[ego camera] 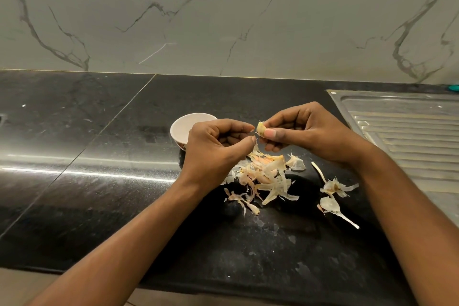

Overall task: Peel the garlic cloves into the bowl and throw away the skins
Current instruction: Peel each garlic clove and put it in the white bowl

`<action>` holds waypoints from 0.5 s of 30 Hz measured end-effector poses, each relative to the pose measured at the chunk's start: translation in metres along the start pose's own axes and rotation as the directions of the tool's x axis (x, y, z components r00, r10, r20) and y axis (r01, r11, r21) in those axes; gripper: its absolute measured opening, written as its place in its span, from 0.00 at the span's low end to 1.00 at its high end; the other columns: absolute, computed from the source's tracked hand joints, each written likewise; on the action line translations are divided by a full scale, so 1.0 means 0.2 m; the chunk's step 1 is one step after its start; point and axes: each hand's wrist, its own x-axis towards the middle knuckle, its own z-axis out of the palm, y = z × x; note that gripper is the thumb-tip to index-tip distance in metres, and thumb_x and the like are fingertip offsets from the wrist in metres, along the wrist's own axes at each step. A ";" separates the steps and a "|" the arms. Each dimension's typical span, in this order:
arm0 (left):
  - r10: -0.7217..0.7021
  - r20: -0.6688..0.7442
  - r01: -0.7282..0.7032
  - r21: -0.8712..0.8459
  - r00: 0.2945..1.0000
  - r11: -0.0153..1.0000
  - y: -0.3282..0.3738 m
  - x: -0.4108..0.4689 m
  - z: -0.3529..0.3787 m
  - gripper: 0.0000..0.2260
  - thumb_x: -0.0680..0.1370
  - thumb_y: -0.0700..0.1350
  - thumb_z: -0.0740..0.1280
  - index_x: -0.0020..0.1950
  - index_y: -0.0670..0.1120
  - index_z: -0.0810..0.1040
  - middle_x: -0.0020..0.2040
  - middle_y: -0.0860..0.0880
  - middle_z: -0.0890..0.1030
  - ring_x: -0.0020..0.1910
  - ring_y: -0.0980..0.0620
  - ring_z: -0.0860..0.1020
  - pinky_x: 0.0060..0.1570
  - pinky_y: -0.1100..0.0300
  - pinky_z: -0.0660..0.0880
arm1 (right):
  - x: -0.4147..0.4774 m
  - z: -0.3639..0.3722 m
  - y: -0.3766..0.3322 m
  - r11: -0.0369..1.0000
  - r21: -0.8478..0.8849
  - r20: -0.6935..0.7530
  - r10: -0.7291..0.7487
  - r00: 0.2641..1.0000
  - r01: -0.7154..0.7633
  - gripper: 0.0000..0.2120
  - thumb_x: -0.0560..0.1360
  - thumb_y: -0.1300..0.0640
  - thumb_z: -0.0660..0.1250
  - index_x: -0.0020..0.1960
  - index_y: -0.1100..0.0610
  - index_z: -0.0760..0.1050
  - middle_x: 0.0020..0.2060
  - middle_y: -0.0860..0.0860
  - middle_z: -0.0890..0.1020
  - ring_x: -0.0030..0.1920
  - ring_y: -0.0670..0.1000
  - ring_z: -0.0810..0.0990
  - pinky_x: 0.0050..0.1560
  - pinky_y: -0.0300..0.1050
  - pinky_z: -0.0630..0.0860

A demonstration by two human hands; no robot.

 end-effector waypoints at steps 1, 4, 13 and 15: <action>0.002 0.011 -0.002 -0.003 1.000 1.000 0.00 0.00 0.00 0.06 0.77 0.35 0.76 0.53 0.39 0.88 0.41 0.47 0.88 0.37 0.46 0.86 0.39 0.56 0.84 | 0.00 0.00 0.00 1.000 0.002 -0.001 0.001 1.000 -0.001 0.12 0.78 0.59 0.73 0.60 0.62 0.85 0.50 0.57 0.89 0.50 0.59 0.89 0.54 0.51 0.87; 0.009 0.026 -0.009 0.011 1.000 1.000 0.00 -0.01 0.00 0.04 0.77 0.36 0.77 0.52 0.40 0.88 0.40 0.48 0.88 0.37 0.47 0.86 0.39 0.57 0.84 | 0.00 0.00 0.00 1.000 0.002 0.002 0.015 1.000 -0.015 0.11 0.79 0.61 0.73 0.61 0.62 0.85 0.50 0.58 0.89 0.50 0.60 0.89 0.54 0.52 0.87; 0.007 0.022 -0.009 0.104 1.000 0.995 -0.02 -0.01 0.00 0.03 0.76 0.35 0.75 0.45 0.42 0.88 0.35 0.50 0.86 0.32 0.50 0.84 0.37 0.56 0.84 | 0.00 0.00 0.00 0.999 0.047 -0.012 0.003 1.000 -0.003 0.11 0.80 0.62 0.71 0.62 0.63 0.83 0.51 0.59 0.89 0.51 0.58 0.89 0.56 0.51 0.87; -0.001 0.022 -0.001 0.122 1.000 0.993 -0.03 -0.01 0.00 0.03 0.76 0.35 0.75 0.45 0.42 0.88 0.36 0.51 0.86 0.33 0.50 0.84 0.37 0.57 0.84 | 0.00 0.00 0.00 0.998 0.069 -0.032 -0.011 0.999 0.013 0.12 0.80 0.61 0.70 0.62 0.63 0.83 0.52 0.58 0.89 0.53 0.58 0.89 0.57 0.51 0.86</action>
